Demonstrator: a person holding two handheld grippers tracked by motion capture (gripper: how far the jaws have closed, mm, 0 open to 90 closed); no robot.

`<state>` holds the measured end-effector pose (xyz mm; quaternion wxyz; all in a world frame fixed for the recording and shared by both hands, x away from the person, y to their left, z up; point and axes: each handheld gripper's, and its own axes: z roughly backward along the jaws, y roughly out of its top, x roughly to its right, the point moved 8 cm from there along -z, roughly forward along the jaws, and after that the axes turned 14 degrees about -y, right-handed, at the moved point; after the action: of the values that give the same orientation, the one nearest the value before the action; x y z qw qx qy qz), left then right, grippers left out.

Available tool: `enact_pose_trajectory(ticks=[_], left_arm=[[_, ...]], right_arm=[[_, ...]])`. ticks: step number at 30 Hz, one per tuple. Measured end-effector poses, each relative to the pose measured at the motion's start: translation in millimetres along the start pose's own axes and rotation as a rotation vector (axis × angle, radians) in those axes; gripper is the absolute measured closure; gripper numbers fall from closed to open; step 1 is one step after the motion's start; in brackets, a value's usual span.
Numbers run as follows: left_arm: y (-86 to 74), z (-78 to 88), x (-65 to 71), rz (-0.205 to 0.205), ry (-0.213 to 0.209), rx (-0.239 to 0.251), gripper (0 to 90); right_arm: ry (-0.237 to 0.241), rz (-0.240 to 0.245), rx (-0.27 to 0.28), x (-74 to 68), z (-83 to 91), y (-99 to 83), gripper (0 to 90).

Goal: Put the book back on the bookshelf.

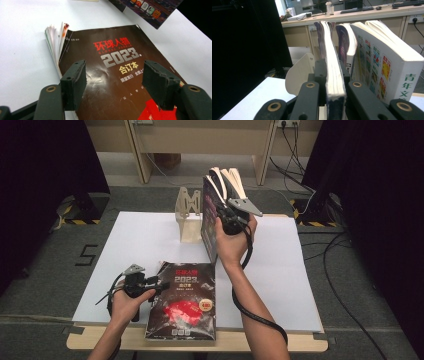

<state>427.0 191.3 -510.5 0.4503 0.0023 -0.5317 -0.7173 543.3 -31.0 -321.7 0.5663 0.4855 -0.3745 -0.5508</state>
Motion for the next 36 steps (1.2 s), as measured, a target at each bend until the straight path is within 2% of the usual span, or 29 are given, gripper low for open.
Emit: enact_pose_trajectory(ticks=[6, 14, 19, 23, 36], left_arm=[[-2.9, -0.7, -2.2, -0.004, 0.004, -0.01, 35.6], [1.3, 2.0, 0.5, -0.002, -0.002, 0.008, 35.6], [2.0, 0.9, -0.1, -0.002, -0.002, 0.008, 35.6], [1.2, 1.2, -1.1, -0.001, -0.001, 0.005, 35.6], [1.8, 2.0, -1.2, -0.004, -0.001, 0.003, 35.6]], right_arm=[[-0.009, 0.006, -0.002, 1.1, -5.2, -1.1, 84.6], [-0.021, 0.015, 0.013, -0.2, -8.8, -2.5, 84.6], [-0.028, 0.02, 0.003, -2.3, -12.1, -4.2, 84.6], [-0.041, 0.026, 0.02, -0.8, -13.2, -3.7, 84.6], [-0.048, 0.023, 0.026, -2.7, -23.1, 2.3, 84.6]])
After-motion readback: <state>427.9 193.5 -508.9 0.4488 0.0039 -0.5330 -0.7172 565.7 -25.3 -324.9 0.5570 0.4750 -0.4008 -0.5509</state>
